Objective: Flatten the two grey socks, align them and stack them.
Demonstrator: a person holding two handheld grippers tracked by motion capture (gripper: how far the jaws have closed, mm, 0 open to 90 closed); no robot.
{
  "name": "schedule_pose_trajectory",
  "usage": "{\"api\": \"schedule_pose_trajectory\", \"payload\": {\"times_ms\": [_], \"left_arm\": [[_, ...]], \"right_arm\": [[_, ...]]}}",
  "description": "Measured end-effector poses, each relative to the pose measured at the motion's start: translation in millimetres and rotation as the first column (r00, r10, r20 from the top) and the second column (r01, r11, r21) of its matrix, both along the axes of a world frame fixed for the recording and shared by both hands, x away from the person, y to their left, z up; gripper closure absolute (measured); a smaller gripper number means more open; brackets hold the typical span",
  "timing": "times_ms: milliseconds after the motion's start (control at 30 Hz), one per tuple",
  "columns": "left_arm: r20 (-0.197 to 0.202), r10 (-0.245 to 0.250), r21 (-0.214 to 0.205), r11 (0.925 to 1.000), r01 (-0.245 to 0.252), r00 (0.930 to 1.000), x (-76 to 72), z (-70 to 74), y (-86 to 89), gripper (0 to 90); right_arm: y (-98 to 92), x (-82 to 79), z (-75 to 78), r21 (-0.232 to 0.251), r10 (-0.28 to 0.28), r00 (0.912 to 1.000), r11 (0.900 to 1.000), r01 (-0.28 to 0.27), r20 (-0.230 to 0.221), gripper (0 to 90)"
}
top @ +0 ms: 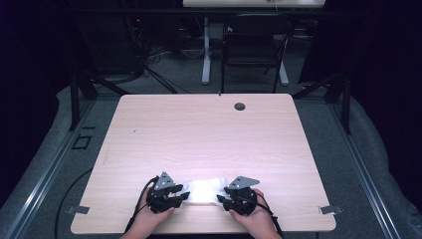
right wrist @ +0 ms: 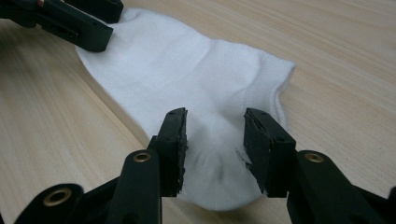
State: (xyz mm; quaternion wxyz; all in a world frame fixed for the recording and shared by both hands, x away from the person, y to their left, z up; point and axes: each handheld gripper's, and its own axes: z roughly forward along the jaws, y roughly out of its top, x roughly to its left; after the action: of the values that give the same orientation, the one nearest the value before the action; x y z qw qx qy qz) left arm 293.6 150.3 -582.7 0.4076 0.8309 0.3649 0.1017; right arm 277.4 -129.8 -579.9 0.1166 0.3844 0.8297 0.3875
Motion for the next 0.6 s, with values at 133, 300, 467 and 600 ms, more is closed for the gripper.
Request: {"api": "schedule_pose_trajectory", "payload": {"times_ms": [133, 300, 467, 600], "left_arm": [[-0.001, 0.011, -0.008, 0.9999, -0.011, 0.9999, 3.4, -0.6, 1.4, 58.5], [0.007, 0.013, -0.007, 0.9999, -0.012, 0.9999, 4.7, -1.0, 1.8, 58.1], [0.009, 0.014, -0.017, 0.9998, -0.014, 0.9999, 4.0, 1.2, 2.1, 53.1], [0.026, 0.032, -0.047, 0.9984, -0.031, 0.9991, 3.3, 7.1, 7.1, 47.7]], "right_arm": [[-0.6, 4.4, -0.7, 0.022, -0.005, 0.9999, 0.9998, 0.006, -0.009, 59.4], [-3.5, 9.4, -0.9, 0.050, -0.022, 0.9993, 0.9985, 0.024, -0.030, 59.9], [-5.3, 9.7, 0.7, 0.074, -0.030, 0.9989, 0.9968, 0.032, -0.035, 57.8], [-13.0, 7.3, 9.0, 0.118, -0.046, 0.9988, 0.9919, 0.047, -0.019, 55.9]]}}
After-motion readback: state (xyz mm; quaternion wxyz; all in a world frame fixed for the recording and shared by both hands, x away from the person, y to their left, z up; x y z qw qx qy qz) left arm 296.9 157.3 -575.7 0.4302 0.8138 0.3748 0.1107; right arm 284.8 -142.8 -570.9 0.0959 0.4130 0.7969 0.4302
